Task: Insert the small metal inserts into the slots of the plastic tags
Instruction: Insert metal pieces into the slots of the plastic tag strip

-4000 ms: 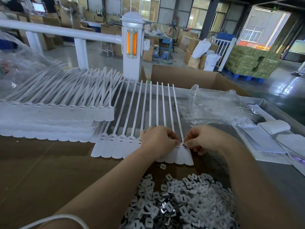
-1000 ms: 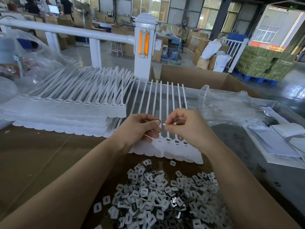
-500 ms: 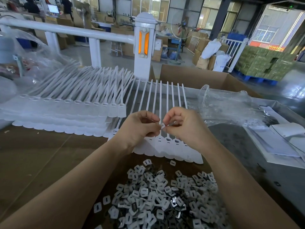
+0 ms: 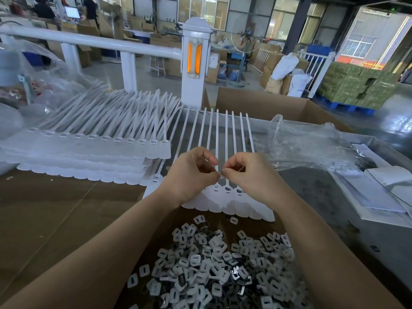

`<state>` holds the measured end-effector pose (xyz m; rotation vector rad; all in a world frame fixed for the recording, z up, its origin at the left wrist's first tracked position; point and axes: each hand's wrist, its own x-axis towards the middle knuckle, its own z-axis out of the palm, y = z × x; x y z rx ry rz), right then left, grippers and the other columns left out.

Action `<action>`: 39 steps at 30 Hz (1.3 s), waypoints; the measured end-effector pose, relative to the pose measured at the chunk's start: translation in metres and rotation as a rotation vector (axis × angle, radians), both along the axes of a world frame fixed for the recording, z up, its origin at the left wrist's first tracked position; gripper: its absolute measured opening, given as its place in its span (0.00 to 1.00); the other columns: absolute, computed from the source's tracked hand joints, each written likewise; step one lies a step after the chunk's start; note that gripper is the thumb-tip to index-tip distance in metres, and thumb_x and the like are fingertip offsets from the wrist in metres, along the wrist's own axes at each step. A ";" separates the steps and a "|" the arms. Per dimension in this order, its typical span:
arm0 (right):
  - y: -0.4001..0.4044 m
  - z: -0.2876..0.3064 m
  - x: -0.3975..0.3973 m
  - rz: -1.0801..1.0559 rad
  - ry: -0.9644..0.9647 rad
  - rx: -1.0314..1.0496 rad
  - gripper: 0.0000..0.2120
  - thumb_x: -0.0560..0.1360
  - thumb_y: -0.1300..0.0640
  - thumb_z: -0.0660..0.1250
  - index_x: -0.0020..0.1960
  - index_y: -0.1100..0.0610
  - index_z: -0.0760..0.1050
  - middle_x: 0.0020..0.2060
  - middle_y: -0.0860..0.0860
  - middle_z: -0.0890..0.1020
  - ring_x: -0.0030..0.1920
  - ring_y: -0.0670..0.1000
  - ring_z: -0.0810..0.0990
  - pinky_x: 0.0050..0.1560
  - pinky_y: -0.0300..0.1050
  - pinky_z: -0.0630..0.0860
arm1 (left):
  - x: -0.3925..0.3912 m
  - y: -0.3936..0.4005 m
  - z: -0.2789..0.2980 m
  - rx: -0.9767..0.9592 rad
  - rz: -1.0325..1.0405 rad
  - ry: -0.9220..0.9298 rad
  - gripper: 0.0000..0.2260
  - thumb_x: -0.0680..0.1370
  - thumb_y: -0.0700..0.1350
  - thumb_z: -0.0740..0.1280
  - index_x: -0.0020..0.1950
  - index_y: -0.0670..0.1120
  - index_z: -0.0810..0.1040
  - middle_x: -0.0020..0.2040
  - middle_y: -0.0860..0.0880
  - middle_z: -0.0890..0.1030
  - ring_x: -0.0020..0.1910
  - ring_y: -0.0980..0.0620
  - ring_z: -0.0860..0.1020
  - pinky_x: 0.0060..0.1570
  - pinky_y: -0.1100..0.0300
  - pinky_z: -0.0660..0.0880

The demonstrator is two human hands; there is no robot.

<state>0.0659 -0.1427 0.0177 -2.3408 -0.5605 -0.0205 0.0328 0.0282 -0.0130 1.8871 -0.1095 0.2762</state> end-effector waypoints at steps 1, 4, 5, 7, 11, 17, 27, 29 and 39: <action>0.001 -0.001 0.000 -0.002 0.015 -0.016 0.05 0.77 0.52 0.69 0.43 0.46 0.79 0.35 0.44 0.82 0.36 0.41 0.80 0.37 0.40 0.76 | 0.000 -0.001 0.000 0.029 0.002 -0.006 0.11 0.72 0.39 0.75 0.47 0.50 0.77 0.37 0.50 0.84 0.39 0.48 0.83 0.47 0.50 0.81; 0.001 -0.004 0.000 -0.038 0.083 -0.045 0.06 0.79 0.52 0.67 0.45 0.50 0.79 0.38 0.49 0.83 0.40 0.48 0.82 0.42 0.48 0.80 | 0.000 -0.003 -0.004 0.111 0.021 -0.007 0.10 0.73 0.41 0.75 0.47 0.53 0.77 0.38 0.54 0.84 0.38 0.56 0.81 0.42 0.62 0.80; 0.001 -0.006 0.000 -0.067 0.110 -0.049 0.07 0.79 0.53 0.66 0.46 0.53 0.80 0.40 0.53 0.84 0.42 0.52 0.83 0.45 0.51 0.81 | 0.000 -0.004 -0.005 0.152 0.034 -0.010 0.10 0.73 0.41 0.74 0.46 0.54 0.77 0.38 0.55 0.83 0.38 0.59 0.81 0.41 0.67 0.78; -0.001 -0.011 0.003 -0.124 0.160 -0.056 0.11 0.79 0.55 0.65 0.49 0.62 0.81 0.43 0.60 0.84 0.40 0.57 0.82 0.44 0.51 0.80 | -0.001 -0.005 -0.008 0.269 0.046 -0.029 0.12 0.73 0.41 0.74 0.43 0.58 0.76 0.39 0.57 0.82 0.40 0.62 0.79 0.40 0.72 0.74; -0.001 -0.018 0.005 -0.202 0.210 -0.119 0.14 0.79 0.56 0.65 0.50 0.69 0.80 0.31 0.58 0.73 0.30 0.50 0.68 0.31 0.42 0.64 | -0.003 -0.006 -0.011 0.461 0.006 -0.071 0.11 0.74 0.40 0.72 0.42 0.58 0.80 0.43 0.58 0.79 0.44 0.61 0.77 0.44 0.71 0.73; -0.003 -0.019 0.008 -0.235 0.243 -0.158 0.16 0.79 0.54 0.66 0.49 0.69 0.80 0.32 0.55 0.73 0.31 0.51 0.70 0.31 0.42 0.64 | -0.003 -0.005 -0.012 0.554 -0.011 -0.133 0.06 0.75 0.41 0.71 0.49 0.51 0.84 0.46 0.56 0.80 0.44 0.60 0.78 0.47 0.67 0.75; -0.003 -0.018 0.008 -0.227 0.283 -0.158 0.16 0.78 0.54 0.67 0.51 0.68 0.80 0.34 0.56 0.73 0.34 0.52 0.71 0.33 0.43 0.65 | -0.003 -0.004 -0.013 0.585 -0.040 -0.176 0.07 0.76 0.42 0.71 0.52 0.50 0.84 0.47 0.55 0.80 0.45 0.59 0.78 0.48 0.63 0.77; -0.002 -0.018 0.008 -0.222 0.272 -0.199 0.15 0.79 0.54 0.67 0.48 0.68 0.80 0.32 0.55 0.72 0.31 0.51 0.69 0.32 0.43 0.65 | -0.003 -0.004 -0.013 0.590 -0.040 -0.187 0.07 0.76 0.42 0.71 0.52 0.51 0.84 0.47 0.55 0.80 0.45 0.59 0.78 0.48 0.62 0.77; 0.000 -0.013 0.007 -0.178 0.276 -0.253 0.10 0.77 0.52 0.71 0.47 0.59 0.84 0.39 0.59 0.82 0.35 0.49 0.75 0.34 0.42 0.70 | -0.004 -0.004 -0.012 0.744 -0.109 -0.236 0.12 0.79 0.43 0.64 0.59 0.54 0.82 0.50 0.54 0.79 0.52 0.55 0.75 0.52 0.52 0.76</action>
